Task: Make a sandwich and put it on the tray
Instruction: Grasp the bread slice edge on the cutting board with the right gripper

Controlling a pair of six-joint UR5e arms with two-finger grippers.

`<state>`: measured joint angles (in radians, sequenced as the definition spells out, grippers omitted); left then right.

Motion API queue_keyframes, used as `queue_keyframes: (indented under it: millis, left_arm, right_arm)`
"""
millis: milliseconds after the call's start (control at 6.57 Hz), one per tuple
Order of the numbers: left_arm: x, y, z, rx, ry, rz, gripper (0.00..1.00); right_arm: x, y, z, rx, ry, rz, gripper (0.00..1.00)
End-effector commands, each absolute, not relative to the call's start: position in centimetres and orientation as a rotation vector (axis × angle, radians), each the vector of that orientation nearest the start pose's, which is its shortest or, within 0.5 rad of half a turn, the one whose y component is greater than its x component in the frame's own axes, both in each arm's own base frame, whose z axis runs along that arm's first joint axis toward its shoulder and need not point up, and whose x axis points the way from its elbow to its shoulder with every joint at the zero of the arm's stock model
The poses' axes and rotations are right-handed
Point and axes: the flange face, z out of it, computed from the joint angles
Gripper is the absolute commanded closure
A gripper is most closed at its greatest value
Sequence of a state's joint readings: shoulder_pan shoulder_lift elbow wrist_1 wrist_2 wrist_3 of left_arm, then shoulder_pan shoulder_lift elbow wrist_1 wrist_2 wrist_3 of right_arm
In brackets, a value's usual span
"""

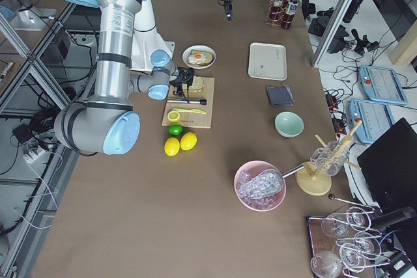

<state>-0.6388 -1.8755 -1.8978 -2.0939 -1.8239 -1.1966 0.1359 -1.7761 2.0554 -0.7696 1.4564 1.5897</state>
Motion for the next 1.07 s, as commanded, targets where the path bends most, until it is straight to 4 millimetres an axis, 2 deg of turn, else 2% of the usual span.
queue_keyframes:
  millis: [0,152,305,609,761,914]
  left_arm:
    - [39.5,-42.8,28.3,0.361,1.114,-0.088,0.01]
    - [39.4,-42.6,28.1,0.363,1.120,-0.086,0.01]
    - [39.4,-42.6,28.0,0.364,1.119,-0.084,0.01]
    - [39.5,-42.6,28.0,0.362,1.120,-0.084,0.01]
    - [39.5,-42.6,28.0,0.363,1.120,-0.083,0.01]
    - [39.5,-42.6,28.1,0.361,1.119,-0.084,0.01]
  right_arm:
    - [-40.5,-19.3,42.9,0.166,-1.075,0.197,0.28]
    - [-40.8,-18.8,42.9,0.172,-1.075,0.202,0.32]
    - [-41.1,-18.2,42.9,0.170,-1.077,0.212,0.44]
    - [-41.2,-17.8,42.5,0.174,-1.087,0.225,1.00]
    - [-41.2,-17.8,42.2,0.181,-1.091,0.227,1.00]
    - [-40.6,-17.8,40.8,0.179,-1.118,0.230,1.00]
